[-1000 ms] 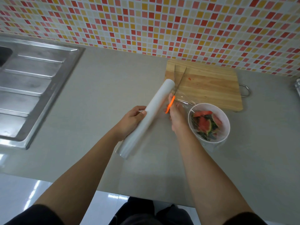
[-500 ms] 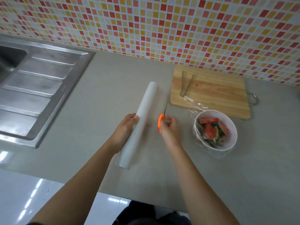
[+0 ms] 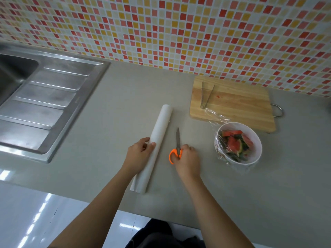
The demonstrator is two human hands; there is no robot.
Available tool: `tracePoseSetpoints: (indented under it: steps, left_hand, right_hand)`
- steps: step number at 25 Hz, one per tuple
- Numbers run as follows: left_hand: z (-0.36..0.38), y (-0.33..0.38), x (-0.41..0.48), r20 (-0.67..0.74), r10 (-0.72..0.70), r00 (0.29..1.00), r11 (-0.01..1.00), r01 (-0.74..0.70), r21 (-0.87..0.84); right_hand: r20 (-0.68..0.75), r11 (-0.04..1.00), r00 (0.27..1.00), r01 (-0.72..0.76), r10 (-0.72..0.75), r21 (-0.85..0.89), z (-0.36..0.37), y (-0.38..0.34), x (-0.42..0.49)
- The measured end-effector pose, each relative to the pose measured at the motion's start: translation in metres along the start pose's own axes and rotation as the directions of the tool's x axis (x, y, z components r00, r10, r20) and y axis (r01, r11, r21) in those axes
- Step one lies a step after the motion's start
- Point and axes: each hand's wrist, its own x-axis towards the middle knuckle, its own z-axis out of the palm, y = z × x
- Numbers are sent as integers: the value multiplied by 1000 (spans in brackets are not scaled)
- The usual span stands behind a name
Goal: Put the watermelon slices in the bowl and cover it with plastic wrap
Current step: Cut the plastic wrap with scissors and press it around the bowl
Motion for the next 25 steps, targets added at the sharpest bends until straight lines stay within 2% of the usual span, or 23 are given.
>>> tracePoseSetpoints:
  steps: [3,7,11,13,14,16,18,20,22,23,25]
  left_hand:
    - [4,-2,-1,-26,93,995,988,-89,124]
    - [4,-6,-3,-45,88,995,987,-81,136]
    - [3,-6,1,3,58,998,986,-58,154]
    - [3,0,1,-36,12,999,989,-6,149]
    - [5,6,0,-121,18,993,989,0,149]
    - [15,25,-7,-301,141,943,986,-108,124]
    - [38,51,-16,-337,293,894,956,-279,92]
    - [75,77,-24,-287,353,891,934,-352,56]
    - [114,98,-31,-221,315,923,945,-326,-15]
    - [131,105,-33,-184,268,946,957,-283,-62]
    - [158,112,-35,-61,54,997,975,-66,-213]
  right_hand:
    - [1,1000,1000,13,-13,-8,5,-2,-6]
    - [33,1000,999,14,-13,-19,8,3,-18]
    - [-3,990,997,72,-73,123,-5,0,-32]
    - [-166,959,982,132,-91,252,-33,3,-26]
    - [-288,932,954,177,-83,316,-52,9,-19]
    - [-514,888,857,263,-35,378,-95,34,1]
    - [-625,873,775,241,89,424,-130,69,25]
    - [-595,872,773,119,218,474,-153,106,48]
    - [-453,882,855,-10,252,472,-160,136,68]
    - [-352,881,905,-51,240,471,-161,145,74]
    - [-141,881,975,-89,173,465,-157,159,81]
